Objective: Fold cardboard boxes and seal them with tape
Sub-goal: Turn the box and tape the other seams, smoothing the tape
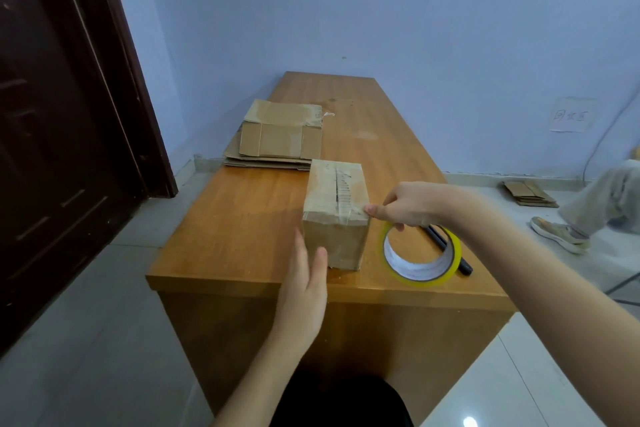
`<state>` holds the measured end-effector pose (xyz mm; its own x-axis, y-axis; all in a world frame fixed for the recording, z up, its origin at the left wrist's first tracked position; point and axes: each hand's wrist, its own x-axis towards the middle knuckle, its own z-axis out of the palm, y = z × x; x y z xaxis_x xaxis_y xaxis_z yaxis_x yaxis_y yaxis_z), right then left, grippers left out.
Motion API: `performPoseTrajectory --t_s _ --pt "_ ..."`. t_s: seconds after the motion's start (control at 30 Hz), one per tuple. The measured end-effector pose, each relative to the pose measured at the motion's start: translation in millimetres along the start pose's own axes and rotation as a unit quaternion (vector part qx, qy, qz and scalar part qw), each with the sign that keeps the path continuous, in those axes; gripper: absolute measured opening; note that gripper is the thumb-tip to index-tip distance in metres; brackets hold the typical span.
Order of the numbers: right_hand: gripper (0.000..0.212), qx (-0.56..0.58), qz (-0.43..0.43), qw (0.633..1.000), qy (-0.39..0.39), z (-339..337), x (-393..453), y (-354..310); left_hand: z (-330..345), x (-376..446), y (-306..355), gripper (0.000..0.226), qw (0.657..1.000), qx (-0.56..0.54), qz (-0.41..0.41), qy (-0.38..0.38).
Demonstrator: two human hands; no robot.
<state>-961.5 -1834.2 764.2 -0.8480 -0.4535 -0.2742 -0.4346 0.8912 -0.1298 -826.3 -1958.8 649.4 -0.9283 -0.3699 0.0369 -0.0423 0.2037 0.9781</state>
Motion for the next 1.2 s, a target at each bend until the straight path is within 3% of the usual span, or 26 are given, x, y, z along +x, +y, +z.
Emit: performPoseTrajectory --t_s 0.07,0.2,0.43,0.5,0.57,0.6,0.67,0.73,0.9,1.0,1.1,1.2 --pt "0.063 0.009 0.003 1.000 -0.005 1.0 -1.9 -0.1 -6.5 1.5 4.5 0.065 1.000 -0.005 -0.020 0.008" --pt "0.063 0.035 0.002 0.999 -0.014 1.1 -1.4 -1.5 -11.2 17.0 32.2 0.059 0.996 -0.075 0.031 0.045" --pt "0.061 0.039 -0.008 0.999 -0.018 3.0 -1.7 -3.6 3.3 -0.7 -0.8 0.067 0.999 -0.023 -0.002 0.044" --pt "0.062 0.035 -0.010 0.999 -0.016 2.3 -1.5 -3.8 -11.9 -3.2 6.2 0.065 0.996 0.013 0.062 0.069" --pt "0.062 0.039 -0.010 0.999 -0.017 1.2 -1.4 -3.7 -22.7 3.1 22.9 0.064 0.954 0.189 0.202 0.118" --pt "0.061 0.042 -0.009 0.999 -0.020 0.9 -1.4 -4.0 -26.2 9.1 30.1 0.065 0.904 0.308 0.264 0.133" --pt "0.061 0.044 -0.007 0.999 -0.023 0.6 -0.5 -4.7 -28.7 20.1 39.6 0.065 0.823 0.484 0.280 0.105" --pt "0.061 0.043 -0.003 0.999 -0.024 0.9 1.0 -4.4 -32.8 23.4 38.3 0.071 0.789 0.552 0.258 0.076" --pt "0.062 0.046 0.004 0.999 -0.028 3.1 2.6 -3.6 -39.4 20.5 36.9 0.075 0.753 0.607 0.252 0.034" --pt "0.061 0.046 0.003 0.999 -0.028 1.3 2.3 -2.2 -43.7 31.0 51.6 0.070 0.785 0.563 0.256 0.030" --pt "0.060 0.034 0.004 0.999 -0.031 -2.9 1.5 -2.0 -36.8 30.6 56.0 0.070 0.763 0.571 0.302 0.017" --pt "0.061 0.037 0.007 0.999 -0.037 -2.8 3.6 -2.5 -36.4 23.7 50.5 0.069 0.756 0.585 0.292 -0.008"
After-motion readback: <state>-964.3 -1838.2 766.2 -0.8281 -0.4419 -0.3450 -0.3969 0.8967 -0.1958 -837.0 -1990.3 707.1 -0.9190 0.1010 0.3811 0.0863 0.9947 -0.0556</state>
